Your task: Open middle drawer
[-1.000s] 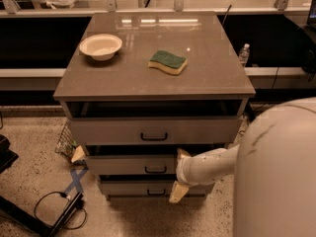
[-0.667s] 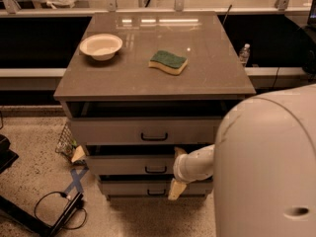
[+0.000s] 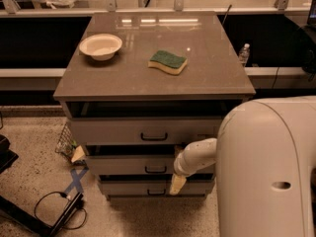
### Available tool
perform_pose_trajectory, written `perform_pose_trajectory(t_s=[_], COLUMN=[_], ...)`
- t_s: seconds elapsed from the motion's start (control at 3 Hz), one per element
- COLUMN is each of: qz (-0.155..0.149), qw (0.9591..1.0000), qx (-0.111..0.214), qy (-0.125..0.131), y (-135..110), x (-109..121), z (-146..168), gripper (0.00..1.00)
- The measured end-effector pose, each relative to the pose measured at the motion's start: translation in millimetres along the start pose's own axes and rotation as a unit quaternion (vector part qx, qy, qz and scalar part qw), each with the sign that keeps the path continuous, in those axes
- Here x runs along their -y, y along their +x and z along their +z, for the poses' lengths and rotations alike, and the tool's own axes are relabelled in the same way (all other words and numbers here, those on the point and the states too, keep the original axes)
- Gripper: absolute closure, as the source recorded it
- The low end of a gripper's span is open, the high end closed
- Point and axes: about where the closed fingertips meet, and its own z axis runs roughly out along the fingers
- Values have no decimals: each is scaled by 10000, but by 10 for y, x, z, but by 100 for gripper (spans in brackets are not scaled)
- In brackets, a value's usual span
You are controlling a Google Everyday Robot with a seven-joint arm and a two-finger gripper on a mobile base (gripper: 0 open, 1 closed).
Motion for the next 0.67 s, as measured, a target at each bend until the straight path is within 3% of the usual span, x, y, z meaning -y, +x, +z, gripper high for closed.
perform_pose_trajectory(t_s=[0.33,0.67], qz=[87,227], qw=[9999,9996], qx=[85,102], qy=[-78,-114], y=[80,201], x=[102,136], z=[136,146], gripper=[18,49])
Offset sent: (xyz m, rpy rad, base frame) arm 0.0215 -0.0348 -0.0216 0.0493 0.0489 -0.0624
